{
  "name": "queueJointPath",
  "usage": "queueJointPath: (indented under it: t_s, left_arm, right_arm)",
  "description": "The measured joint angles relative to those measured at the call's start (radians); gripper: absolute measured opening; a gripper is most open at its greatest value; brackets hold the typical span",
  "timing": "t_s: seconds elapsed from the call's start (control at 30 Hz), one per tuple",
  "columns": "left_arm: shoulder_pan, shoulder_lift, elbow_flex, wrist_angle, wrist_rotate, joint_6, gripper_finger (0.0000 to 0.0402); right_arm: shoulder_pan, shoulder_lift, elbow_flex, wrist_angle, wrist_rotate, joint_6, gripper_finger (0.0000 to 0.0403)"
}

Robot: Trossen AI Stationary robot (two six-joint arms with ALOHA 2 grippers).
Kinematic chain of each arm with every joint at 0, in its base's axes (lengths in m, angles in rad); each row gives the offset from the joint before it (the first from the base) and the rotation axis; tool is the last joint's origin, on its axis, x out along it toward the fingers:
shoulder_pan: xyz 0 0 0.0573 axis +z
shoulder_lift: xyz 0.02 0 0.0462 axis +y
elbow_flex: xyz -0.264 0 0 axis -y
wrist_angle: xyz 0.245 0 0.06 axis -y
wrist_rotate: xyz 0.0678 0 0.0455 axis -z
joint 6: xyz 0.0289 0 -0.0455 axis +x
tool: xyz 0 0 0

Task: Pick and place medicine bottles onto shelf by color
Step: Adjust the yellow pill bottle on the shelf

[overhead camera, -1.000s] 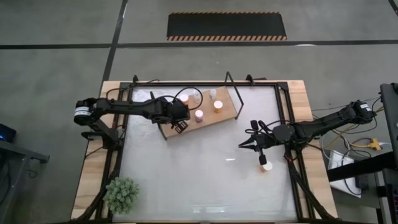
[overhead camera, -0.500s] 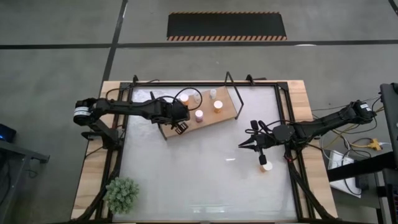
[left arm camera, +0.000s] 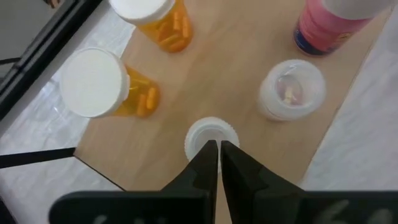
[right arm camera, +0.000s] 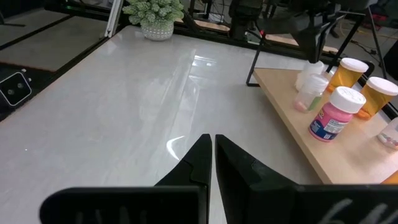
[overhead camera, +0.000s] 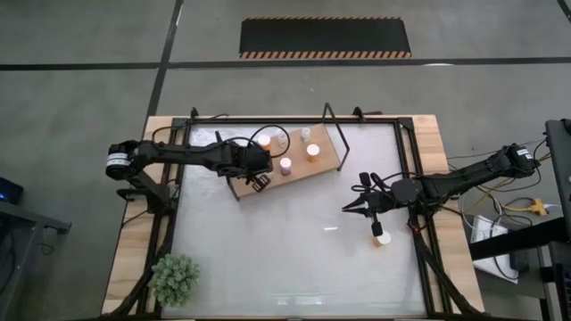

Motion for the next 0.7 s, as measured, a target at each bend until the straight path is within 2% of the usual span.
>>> queueJointPath:
  t_s: [0.23, 0.43, 0.7]
  left_arm:
    - [0.0, 0.0, 0.043, 0.006, -0.018, 0.021, 0.0004]
    - [0.014, 0.0, 0.09, 0.008, -0.109, 0.115, 0.0004]
    - [0.067, 0.006, 0.075, 0.006, -0.11, 0.157, 0.0004]
  right_arm:
    - [0.0, 0.0, 0.0, -0.004, 0.0, 0.0, 0.0012]
    - [0.0, 0.0, 0.0, -0.006, 0.0, 0.0, 0.0012]
    - [0.0, 0.0, 0.0, -0.006, 0.0, 0.0, 0.0012]
